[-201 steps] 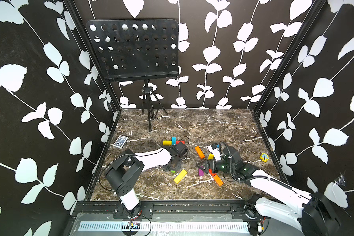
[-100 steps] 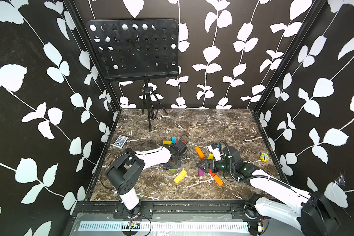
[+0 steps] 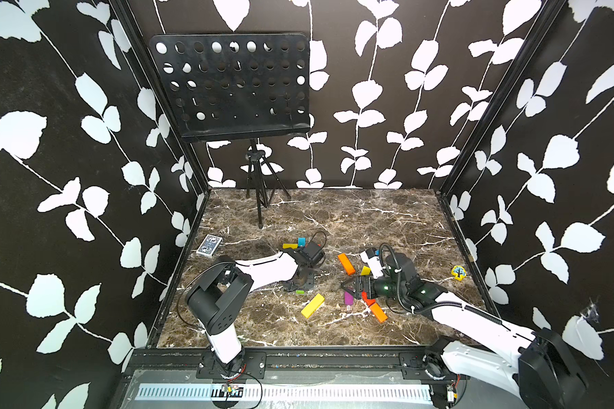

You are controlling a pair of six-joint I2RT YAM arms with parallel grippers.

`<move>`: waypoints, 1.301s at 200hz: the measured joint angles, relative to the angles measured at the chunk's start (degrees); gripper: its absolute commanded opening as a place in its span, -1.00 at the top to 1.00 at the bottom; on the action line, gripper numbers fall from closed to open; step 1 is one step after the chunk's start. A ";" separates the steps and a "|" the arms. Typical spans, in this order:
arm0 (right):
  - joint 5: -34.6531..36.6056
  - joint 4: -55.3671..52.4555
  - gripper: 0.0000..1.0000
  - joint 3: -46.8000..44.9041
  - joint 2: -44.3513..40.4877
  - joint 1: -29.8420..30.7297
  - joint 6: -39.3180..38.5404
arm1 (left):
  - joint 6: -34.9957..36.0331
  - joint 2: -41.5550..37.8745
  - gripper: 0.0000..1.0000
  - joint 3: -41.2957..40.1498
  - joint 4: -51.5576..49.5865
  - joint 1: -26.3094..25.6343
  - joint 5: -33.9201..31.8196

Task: Assemble the letter t with building blocks
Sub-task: Assemble the building block at the center of the board.

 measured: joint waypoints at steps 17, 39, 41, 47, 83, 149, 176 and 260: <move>-0.02 0.15 -0.99 0.00 0.02 -0.04 0.00 | 0.00 0.22 0.69 0.33 0.02 0.20 -0.04; -0.07 0.42 -0.98 0.00 0.28 -0.13 0.00 | 0.13 0.37 0.68 0.46 0.07 0.39 -0.09; -0.07 0.42 -0.99 0.00 0.33 -0.15 0.02 | 0.13 0.37 0.69 0.48 0.04 0.42 -0.09; -0.09 0.42 -0.99 0.00 0.44 -0.15 0.02 | 0.13 0.42 0.68 0.55 0.07 0.48 -0.09; -0.31 0.81 -0.98 0.00 1.18 -0.17 0.02 | 0.35 0.57 0.68 0.68 0.07 0.98 -0.07; -1.03 1.90 -0.99 0.00 2.56 -0.26 0.04 | 1.03 1.40 0.66 1.66 -0.09 1.40 -0.11; -1.05 2.01 -0.99 0.00 2.73 -0.26 0.04 | 1.20 1.86 0.65 2.25 -0.20 1.40 -0.13; -1.11 2.10 -0.99 0.00 2.82 -0.59 0.04 | 1.20 2.36 0.63 2.82 -0.11 1.84 0.13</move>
